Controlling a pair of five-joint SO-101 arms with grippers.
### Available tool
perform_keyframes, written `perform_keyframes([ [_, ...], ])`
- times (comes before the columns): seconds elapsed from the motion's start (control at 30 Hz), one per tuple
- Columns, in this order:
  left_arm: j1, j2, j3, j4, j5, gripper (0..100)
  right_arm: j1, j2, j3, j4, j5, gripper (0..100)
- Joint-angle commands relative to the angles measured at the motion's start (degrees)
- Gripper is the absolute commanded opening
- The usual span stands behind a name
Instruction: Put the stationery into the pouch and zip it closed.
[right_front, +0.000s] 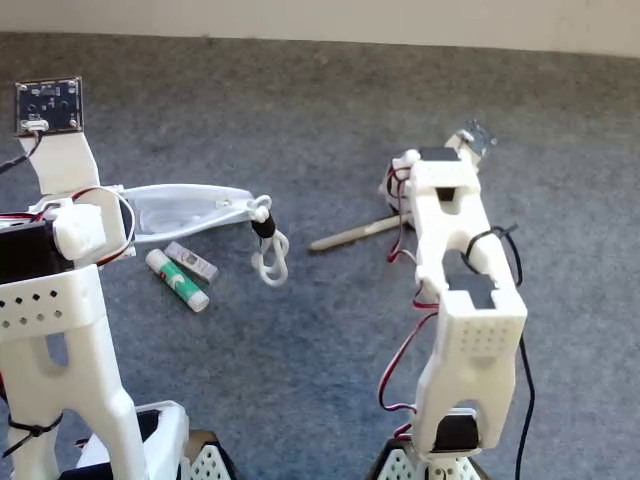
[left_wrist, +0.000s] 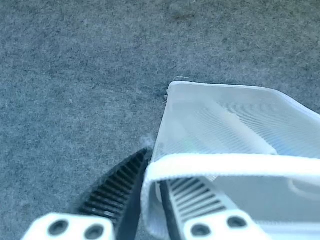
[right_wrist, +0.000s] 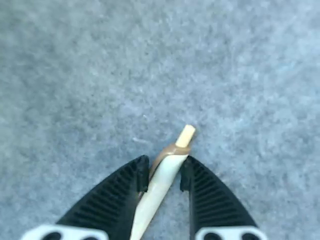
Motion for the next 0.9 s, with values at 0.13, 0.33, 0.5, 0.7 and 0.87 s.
perform_keyframes([
  [0.13, -0.8, 0.7, 0.9, -0.4, 0.4, 1, 0.4, 5.1, -10.2, 5.2, -0.6, 8.4],
  [0.33, -0.8, 0.7, 0.9, -0.4, 0.4, 1, 0.4, 6.1, -14.5, 10.5, -0.7, 5.7],
  [0.5, -0.8, 0.7, 0.9, -0.4, 0.4, 1, 0.4, 6.1, -15.4, 10.9, -0.7, 0.5],
  [0.7, -0.8, 1.0, 1.1, -0.5, 0.4, 1, 0.7, 5.8, -16.1, 12.4, -0.4, 0.5],
  [0.87, -0.8, 0.7, 3.6, -2.5, 0.3, 1, 0.7, 4.6, -23.4, 21.1, -0.4, 0.5],
])
